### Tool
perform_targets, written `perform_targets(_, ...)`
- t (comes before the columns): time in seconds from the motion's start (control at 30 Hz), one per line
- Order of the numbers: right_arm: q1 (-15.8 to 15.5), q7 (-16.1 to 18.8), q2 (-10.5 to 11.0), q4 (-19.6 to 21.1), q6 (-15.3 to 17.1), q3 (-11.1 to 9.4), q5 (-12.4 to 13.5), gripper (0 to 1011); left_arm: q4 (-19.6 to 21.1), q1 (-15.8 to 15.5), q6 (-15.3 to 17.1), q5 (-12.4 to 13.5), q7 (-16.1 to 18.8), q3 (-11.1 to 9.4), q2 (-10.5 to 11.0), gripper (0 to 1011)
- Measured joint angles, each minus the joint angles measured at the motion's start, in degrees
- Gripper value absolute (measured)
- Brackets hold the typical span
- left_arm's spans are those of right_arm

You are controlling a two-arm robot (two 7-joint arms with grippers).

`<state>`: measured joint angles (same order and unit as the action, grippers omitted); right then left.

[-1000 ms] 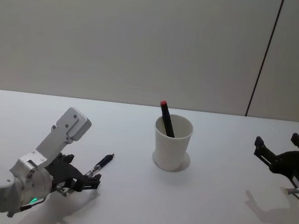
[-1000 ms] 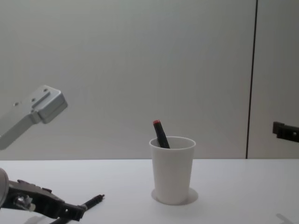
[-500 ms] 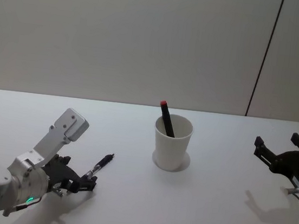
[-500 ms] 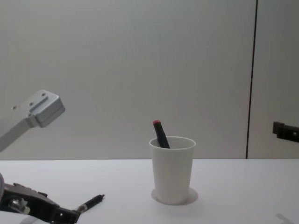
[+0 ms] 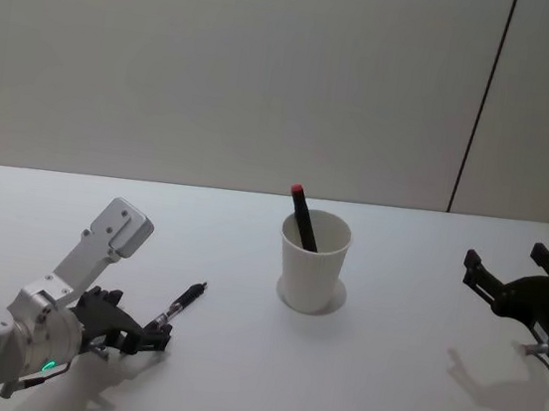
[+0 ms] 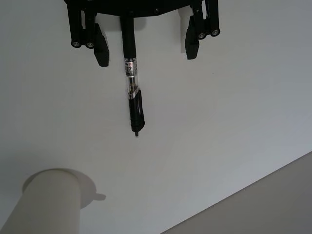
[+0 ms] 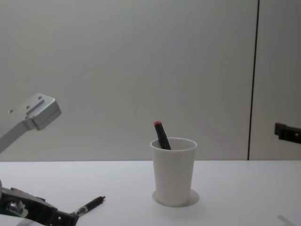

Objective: Place the pen into the pen holder.

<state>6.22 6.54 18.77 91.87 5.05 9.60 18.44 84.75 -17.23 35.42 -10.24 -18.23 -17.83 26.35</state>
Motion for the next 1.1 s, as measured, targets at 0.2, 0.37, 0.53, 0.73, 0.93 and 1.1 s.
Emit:
perform_targets(0.2, 0.0, 0.0, 0.0, 0.0, 0.0, 0.0, 0.0, 1002, -0.5, -0.11, -0.04, -0.45, -0.11, 0.16, -0.11, 978)
perform_targets(0.37, -0.01, 0.0, 0.0, 0.0, 0.0, 0.0, 0.0, 1002, -0.82, -0.14, -0.12, -0.74, -0.21, 0.22, -0.19, 831)
perform_targets(0.53, 0.0, 0.0, 0.0, 0.0, 0.0, 0.0, 0.0, 1002, -1.1, -0.22, -0.04, -0.79, -0.43, 0.23, -0.28, 697)
perform_targets(0.73, 0.0, 0.0, 0.0, 0.0, 0.0, 0.0, 0.0, 1002, -1.3, -0.3, 0.31, -0.79, -0.74, 0.21, -0.35, 510)
perform_targets(0.93, 0.0, 0.0, 0.0, 0.0, 0.0, 0.0, 0.0, 1002, -1.43, -0.36, 0.66, -0.68, -1.09, 0.14, -0.42, 306)
perform_targets(1.1, 0.0, 0.0, 0.0, 0.0, 0.0, 0.0, 0.0, 1001, -1.47, -0.37, 0.92, -0.6, -1.38, 0.06, -0.47, 155)
